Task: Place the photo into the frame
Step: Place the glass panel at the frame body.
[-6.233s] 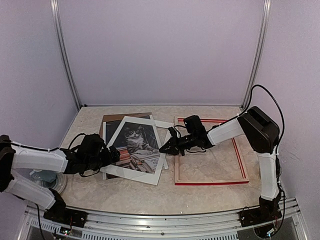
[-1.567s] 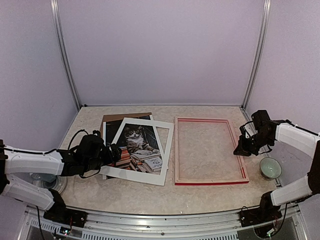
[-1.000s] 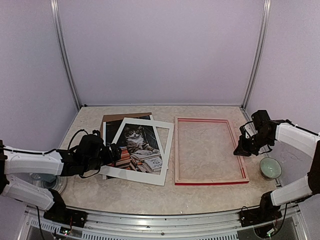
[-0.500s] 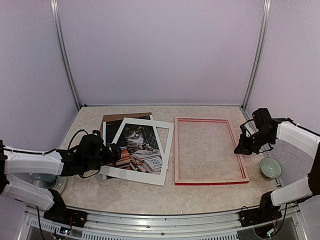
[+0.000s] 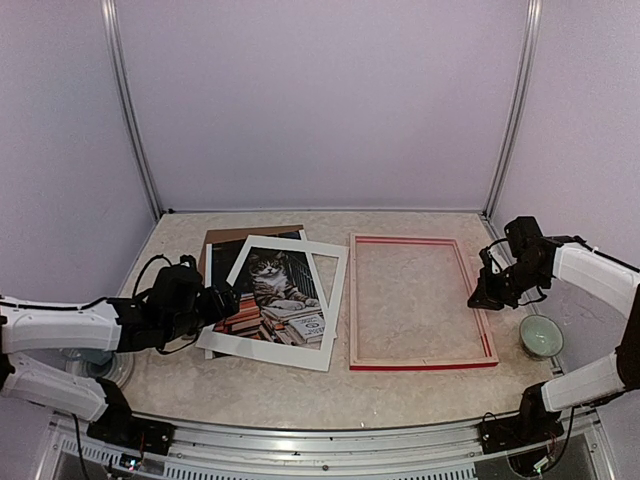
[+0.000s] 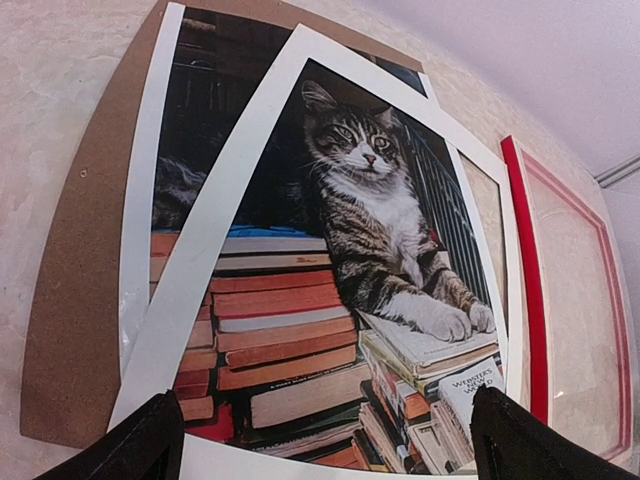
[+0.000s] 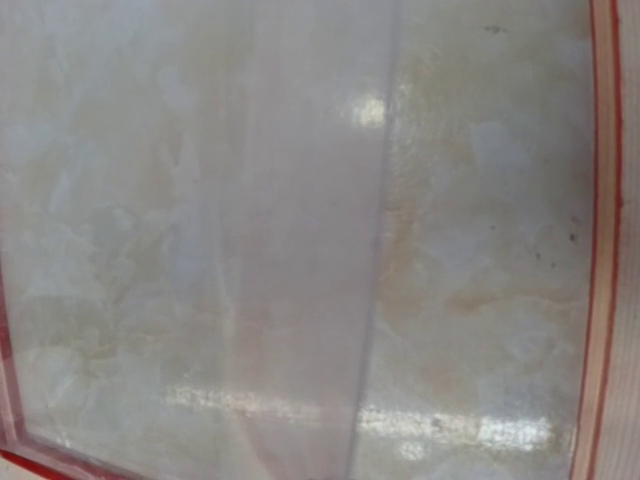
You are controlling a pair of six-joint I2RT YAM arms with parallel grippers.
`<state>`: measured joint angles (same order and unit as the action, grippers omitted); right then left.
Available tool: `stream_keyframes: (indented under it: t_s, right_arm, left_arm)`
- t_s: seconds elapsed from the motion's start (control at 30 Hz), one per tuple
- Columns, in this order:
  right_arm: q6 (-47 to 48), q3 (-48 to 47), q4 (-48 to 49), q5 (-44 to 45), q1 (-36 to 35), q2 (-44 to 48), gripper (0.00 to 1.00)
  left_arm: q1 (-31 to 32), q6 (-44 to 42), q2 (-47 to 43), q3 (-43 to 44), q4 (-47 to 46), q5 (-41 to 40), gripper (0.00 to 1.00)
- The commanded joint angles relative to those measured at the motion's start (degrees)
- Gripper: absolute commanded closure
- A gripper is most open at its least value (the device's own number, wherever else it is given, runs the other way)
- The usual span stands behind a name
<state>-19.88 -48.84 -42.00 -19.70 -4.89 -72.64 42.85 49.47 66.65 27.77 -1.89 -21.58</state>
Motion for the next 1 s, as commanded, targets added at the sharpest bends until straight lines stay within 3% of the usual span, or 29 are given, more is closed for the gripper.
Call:
stream_keyframes:
  t_s: [0.0, 0.17, 0.97]
  right_arm:
    - [1.15, 0.16, -0.37, 0.06, -0.48, -0.79, 0.97]
    - [0.82, 0.42, -0.54, 0.82, -0.61, -0.75, 0.97]
    - [0.58, 0.65, -0.63, 1.94, -1.27, -1.68, 0.94]
  left_arm:
    - [0.93, -0.57, -0.36, 3.44, 1.70, -2.05, 0.01]
    - [1.77, -0.39, 0.43, 5.29, 7.03, -3.47, 0.01]
    - [6.63, 0.99, 5.75, 10.01, 7.30, -5.33, 0.01]
